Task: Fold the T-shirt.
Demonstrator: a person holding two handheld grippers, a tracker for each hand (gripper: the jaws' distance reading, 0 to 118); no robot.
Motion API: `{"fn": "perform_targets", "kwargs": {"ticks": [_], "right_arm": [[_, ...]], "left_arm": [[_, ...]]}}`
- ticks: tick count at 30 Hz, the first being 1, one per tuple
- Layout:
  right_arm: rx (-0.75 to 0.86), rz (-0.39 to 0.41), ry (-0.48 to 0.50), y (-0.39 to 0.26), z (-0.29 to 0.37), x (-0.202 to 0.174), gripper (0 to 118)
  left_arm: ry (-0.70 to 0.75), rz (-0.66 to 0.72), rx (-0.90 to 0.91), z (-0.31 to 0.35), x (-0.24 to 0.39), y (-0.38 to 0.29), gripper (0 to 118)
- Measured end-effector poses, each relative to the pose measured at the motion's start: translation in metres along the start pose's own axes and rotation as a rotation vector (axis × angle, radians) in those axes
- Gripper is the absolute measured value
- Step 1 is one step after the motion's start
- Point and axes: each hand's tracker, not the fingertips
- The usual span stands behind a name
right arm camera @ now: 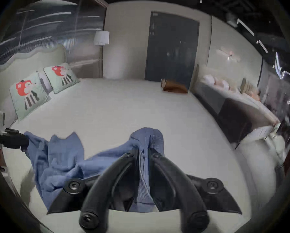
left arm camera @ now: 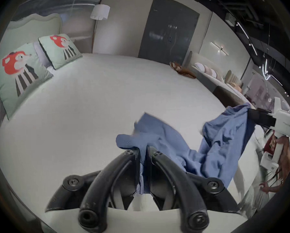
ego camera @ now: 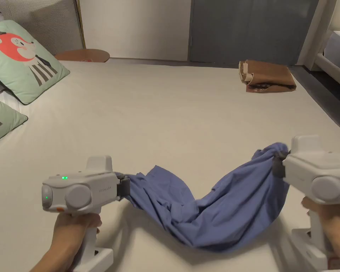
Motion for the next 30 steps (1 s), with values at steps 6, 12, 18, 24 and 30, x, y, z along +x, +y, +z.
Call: {"fn": "perform_targets", "kwargs": {"ticks": [6,12,18,24,30], "right_arm": [[0.166,0.053,-0.115,0.091,0.008,0.035,9],[0.287,0.098,-0.181,0.162,-0.018,0.055,9],[0.359,0.083,-0.182,0.212,-0.047,0.054,9],[0.410,0.121,-0.184,0.224,-0.071,0.029,9],[0.324,0.104,-0.108,0.177,-0.116,0.003,9]], "left_arm": [[0.103,-0.013,0.199,0.021,-0.010,0.114,4],[0.177,0.023,0.371,0.031,-0.009,0.231,4],[0.206,0.036,0.471,0.018,-0.001,0.309,4],[0.313,-0.014,0.558,-0.007,-0.002,0.328,4],[0.381,0.060,0.445,-0.041,-0.039,0.280,4]]}}
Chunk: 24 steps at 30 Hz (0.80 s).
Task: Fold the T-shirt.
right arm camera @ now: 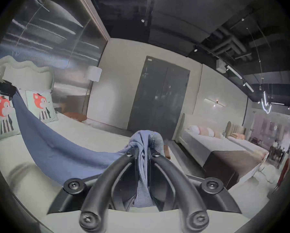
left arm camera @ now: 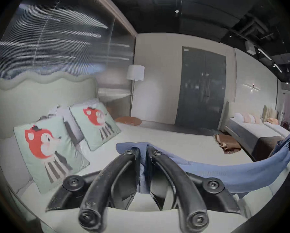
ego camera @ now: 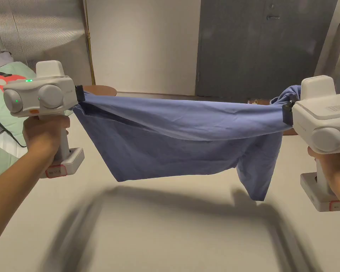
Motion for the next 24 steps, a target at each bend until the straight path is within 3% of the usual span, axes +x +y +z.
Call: {"fn": "perform_targets", "kwargs": {"ticks": [5,12,24], "right_arm": [[-0.147,-0.068,0.078,-0.069,0.014,-0.026,9],[-0.352,-0.186,0.137,-0.170,0.075,-0.040,9],[-0.485,-0.318,0.119,-0.253,0.206,-0.035,9]], "left_arm": [[0.012,0.001,-0.114,0.001,-0.038,-0.076,4],[-0.011,0.047,-0.327,0.061,-0.097,-0.188,4],[0.005,-0.002,-0.491,0.181,-0.151,-0.294,4]]}}
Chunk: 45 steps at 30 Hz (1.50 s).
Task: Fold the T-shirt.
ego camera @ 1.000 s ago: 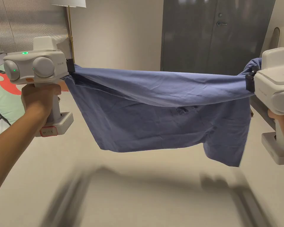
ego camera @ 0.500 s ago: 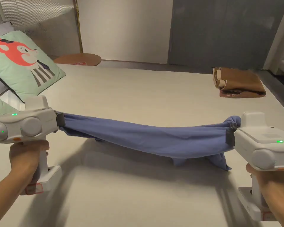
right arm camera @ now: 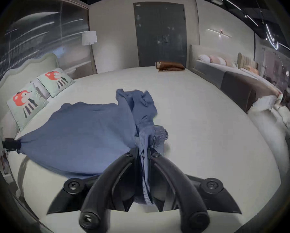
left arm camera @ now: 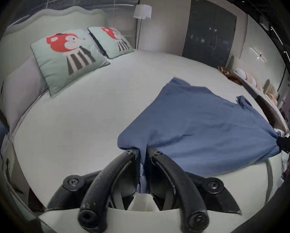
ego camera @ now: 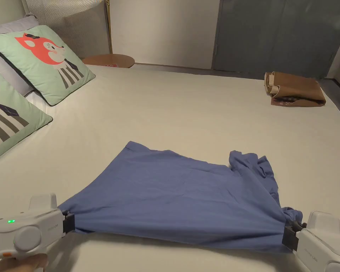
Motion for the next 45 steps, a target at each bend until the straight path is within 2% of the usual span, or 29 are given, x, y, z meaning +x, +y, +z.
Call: {"fn": "perform_targets", "kwargs": {"ticks": [6,11,16,19,20,21,23,24,25,31,36,41,42,43,45], "right_arm": [[-0.083,0.015,-0.008,-0.048,0.034,0.003,9],[-0.154,0.011,-0.005,-0.083,0.047,0.010,9],[-0.183,-0.050,0.008,-0.099,0.045,0.019,10],[-0.187,-0.052,0.001,-0.093,0.047,0.014,16],[-0.193,-0.047,-0.002,-0.090,0.047,0.014,25],[-0.186,-0.038,-0.008,-0.084,0.051,0.012,42],[-0.138,-0.004,-0.024,-0.068,0.060,0.007,82],[-0.087,0.003,-0.017,-0.055,0.068,0.005,95],[-0.037,0.005,-0.011,-0.044,0.074,0.001,103],[0.259,0.013,0.003,0.027,0.118,-0.028,106],[0.462,0.066,-0.027,0.063,0.141,-0.053,105],[0.548,0.100,-0.063,0.076,0.145,-0.068,101],[0.564,0.108,-0.070,0.078,0.145,-0.071,97],[0.581,0.109,-0.080,0.078,0.146,-0.073,91],[0.605,0.131,-0.103,0.080,0.147,-0.078,64]], "left_arm": [[0.039,-0.060,-0.091,0.018,-0.016,-0.047,4],[0.041,-0.039,-0.143,0.030,-0.028,-0.067,4],[0.054,-0.058,-0.168,0.033,-0.029,-0.073,4],[0.068,-0.073,-0.179,0.032,-0.021,-0.071,9],[0.073,-0.080,-0.178,0.033,-0.019,-0.070,22],[0.079,-0.092,-0.175,0.031,-0.017,-0.067,40],[0.059,-0.110,-0.163,0.036,-0.011,-0.056,89],[0.026,-0.108,-0.115,0.043,-0.004,-0.048,101],[0.002,-0.109,-0.072,0.051,0.005,-0.042,105],[-0.127,-0.133,0.291,0.105,0.062,0.018,105],[-0.174,-0.156,0.581,0.144,0.106,0.048,105],[-0.152,-0.237,0.676,0.153,0.139,0.057,102],[-0.154,-0.234,0.680,0.153,0.144,0.057,99],[-0.165,-0.244,0.691,0.152,0.148,0.056,90],[-0.179,-0.242,0.710,0.146,0.152,0.055,48]]}}
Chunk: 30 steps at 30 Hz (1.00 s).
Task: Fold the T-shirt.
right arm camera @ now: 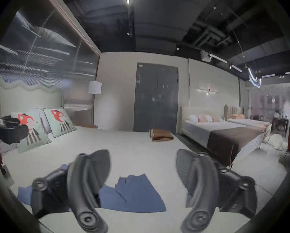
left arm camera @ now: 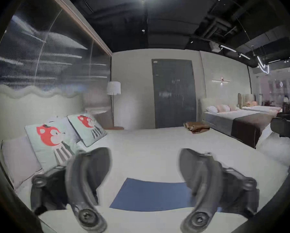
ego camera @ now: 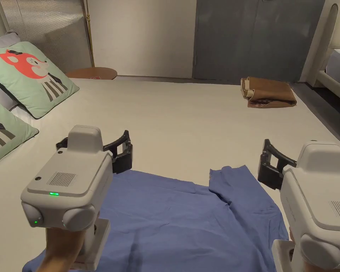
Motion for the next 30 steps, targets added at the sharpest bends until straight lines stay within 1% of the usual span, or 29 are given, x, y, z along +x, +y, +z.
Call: {"fn": "perform_targets", "kwargs": {"ticks": [1,2,3,6,11,15,17,23,25,26,27,29,30], "right_arm": [[0.005,0.004,-0.006,0.000,-0.001,-0.002,44],[0.015,0.012,-0.010,0.000,-0.002,-0.003,11],[0.020,0.012,-0.010,0.000,-0.003,-0.004,1],[0.010,0.013,-0.006,0.001,-0.016,-0.003,0],[0.000,0.012,-0.007,-0.004,-0.033,-0.006,0],[-0.017,0.033,0.001,-0.009,-0.050,-0.007,0],[-0.020,0.043,0.000,-0.012,-0.060,-0.008,0],[-0.054,0.062,-0.007,-0.019,-0.090,-0.012,0],[-0.065,0.062,-0.012,-0.024,-0.100,-0.012,0],[-0.071,0.059,-0.015,-0.026,-0.104,-0.012,0],[-0.077,0.056,-0.020,-0.030,-0.110,-0.012,0],[-0.093,0.054,-0.029,-0.036,-0.119,-0.011,0],[-0.100,0.054,-0.041,-0.041,-0.123,-0.011,0]], "left_arm": [[0.001,-0.005,0.001,-0.002,0.003,-0.001,20],[0.002,-0.010,0.004,-0.005,0.006,-0.003,0],[-0.001,-0.022,-0.002,-0.010,0.008,-0.005,0],[-0.084,0.011,-0.051,-0.021,0.006,-0.011,0],[-0.091,0.014,-0.098,-0.057,-0.001,-0.016,0],[-0.138,-0.014,-0.226,-0.111,-0.014,-0.025,0],[-0.142,-0.005,-0.309,-0.142,-0.019,-0.029,0],[-0.076,0.095,-0.508,-0.236,-0.054,-0.061,0],[-0.069,0.158,-0.587,-0.266,-0.067,-0.073,0],[-0.044,0.174,-0.627,-0.280,-0.072,-0.080,13],[-0.045,0.161,-0.668,-0.292,-0.075,-0.087,41],[-0.049,0.136,-0.768,-0.316,-0.079,-0.104,103],[-0.036,0.116,-0.820,-0.326,-0.079,-0.113,110]]}}
